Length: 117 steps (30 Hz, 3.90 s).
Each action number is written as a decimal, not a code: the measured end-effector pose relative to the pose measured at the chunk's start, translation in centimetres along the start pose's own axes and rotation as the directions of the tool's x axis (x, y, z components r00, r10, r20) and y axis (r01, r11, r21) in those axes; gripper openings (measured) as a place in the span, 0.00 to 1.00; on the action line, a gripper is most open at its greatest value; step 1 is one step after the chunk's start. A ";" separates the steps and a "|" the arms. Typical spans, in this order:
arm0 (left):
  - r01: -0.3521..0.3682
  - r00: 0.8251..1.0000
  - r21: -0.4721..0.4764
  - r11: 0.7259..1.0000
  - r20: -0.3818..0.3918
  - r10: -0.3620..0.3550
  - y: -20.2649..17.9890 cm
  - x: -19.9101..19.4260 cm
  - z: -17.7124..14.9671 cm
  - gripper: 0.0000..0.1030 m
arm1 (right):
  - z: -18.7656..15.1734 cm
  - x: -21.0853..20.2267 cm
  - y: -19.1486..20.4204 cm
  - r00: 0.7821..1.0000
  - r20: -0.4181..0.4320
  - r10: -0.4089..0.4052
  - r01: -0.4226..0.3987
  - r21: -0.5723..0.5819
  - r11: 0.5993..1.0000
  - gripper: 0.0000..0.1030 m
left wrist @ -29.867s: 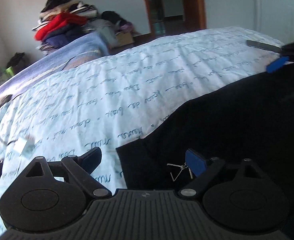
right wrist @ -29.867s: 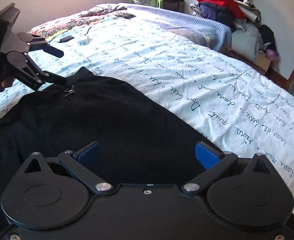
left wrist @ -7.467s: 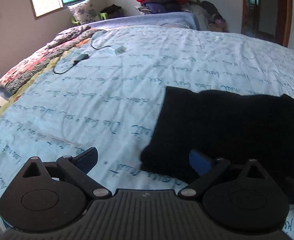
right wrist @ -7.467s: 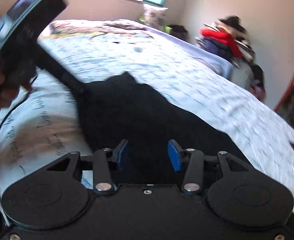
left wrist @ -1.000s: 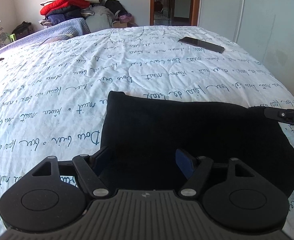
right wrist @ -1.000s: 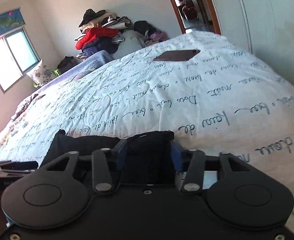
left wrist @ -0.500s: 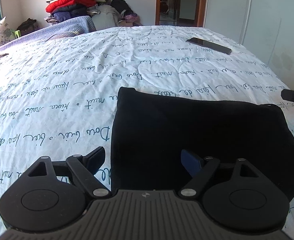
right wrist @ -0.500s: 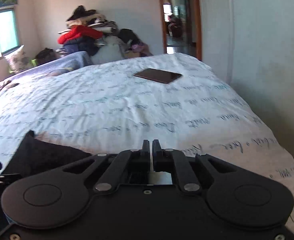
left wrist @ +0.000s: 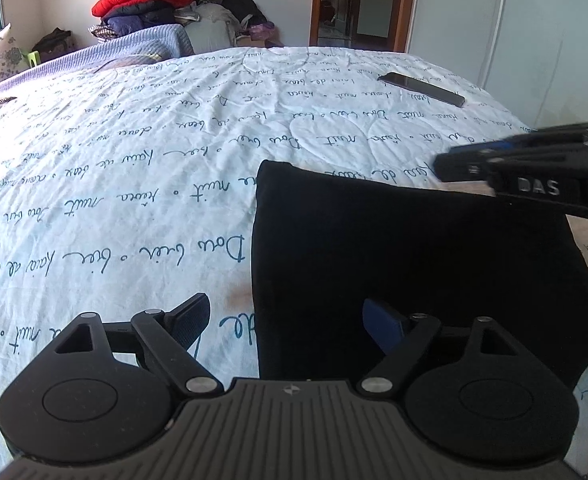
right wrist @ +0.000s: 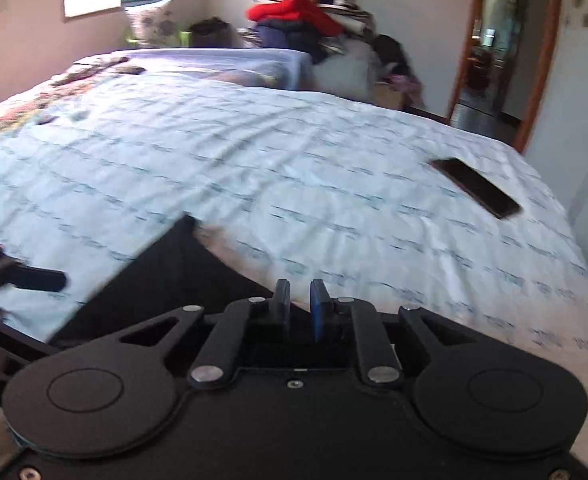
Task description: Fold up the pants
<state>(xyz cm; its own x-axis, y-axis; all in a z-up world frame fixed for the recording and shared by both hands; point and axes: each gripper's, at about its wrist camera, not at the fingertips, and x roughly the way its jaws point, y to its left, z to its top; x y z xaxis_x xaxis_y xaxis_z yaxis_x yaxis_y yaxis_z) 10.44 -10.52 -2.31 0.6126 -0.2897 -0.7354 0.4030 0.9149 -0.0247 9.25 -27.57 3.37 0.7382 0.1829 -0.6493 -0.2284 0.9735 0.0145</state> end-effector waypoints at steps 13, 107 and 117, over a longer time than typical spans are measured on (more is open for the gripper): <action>0.022 1.000 0.042 0.999 0.000 -0.022 1.0 -2.6 -2.3 0.83 | 2.7 6.9 2.2 0.998 -0.052 0.044 -0.043 0.029 0.999 0.13; -0.122 0.993 0.089 0.989 0.019 0.120 -6.0 3.6 3.1 0.89 | -7.7 -3.0 -4.0 0.956 -0.043 -0.292 0.295 0.087 0.952 0.42; -0.136 0.991 0.084 0.987 0.026 0.135 -5.5 4.2 3.7 0.92 | -7.1 -4.4 -1.7 0.970 0.019 -0.244 0.241 0.104 0.965 0.45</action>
<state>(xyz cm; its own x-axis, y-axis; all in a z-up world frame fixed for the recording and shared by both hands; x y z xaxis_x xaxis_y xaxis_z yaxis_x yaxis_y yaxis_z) 13.34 -17.78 -2.73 0.6789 -0.1712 -0.7140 0.3711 0.9191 0.1324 1.87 -31.03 0.81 0.7834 -0.0574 -0.6189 0.0234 0.9977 -0.0629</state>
